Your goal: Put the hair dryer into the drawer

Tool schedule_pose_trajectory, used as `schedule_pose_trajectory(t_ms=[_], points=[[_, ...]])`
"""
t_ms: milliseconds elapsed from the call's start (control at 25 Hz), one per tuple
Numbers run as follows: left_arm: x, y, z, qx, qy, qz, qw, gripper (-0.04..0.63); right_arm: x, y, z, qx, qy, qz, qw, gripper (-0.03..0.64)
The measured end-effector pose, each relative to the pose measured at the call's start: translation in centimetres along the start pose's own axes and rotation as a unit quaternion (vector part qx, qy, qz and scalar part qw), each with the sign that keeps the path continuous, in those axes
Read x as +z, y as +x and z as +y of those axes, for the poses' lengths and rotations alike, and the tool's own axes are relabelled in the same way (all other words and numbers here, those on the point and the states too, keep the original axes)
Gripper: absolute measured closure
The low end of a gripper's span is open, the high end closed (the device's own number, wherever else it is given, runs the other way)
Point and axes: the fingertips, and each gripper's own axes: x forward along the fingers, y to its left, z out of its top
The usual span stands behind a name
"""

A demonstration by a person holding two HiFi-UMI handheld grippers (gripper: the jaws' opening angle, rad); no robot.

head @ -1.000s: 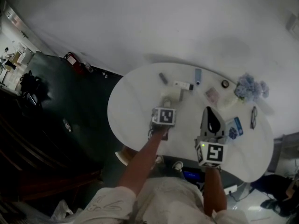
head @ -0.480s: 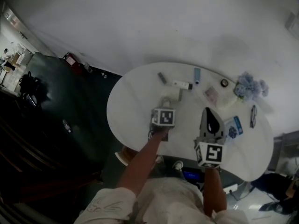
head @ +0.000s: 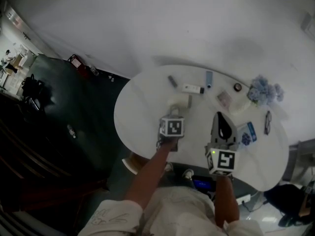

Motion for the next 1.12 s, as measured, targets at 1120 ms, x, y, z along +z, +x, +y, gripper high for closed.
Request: schedule_pose_trajectory(t_ms=[1120], points=[[-0.1, -12.3, -2.1, 0.013, -0.037, -0.114, 0.9927, 0.33, 0.8, -3.5, 1.6, 0.048, 0.037, -0.021, 0.998, 0.617]])
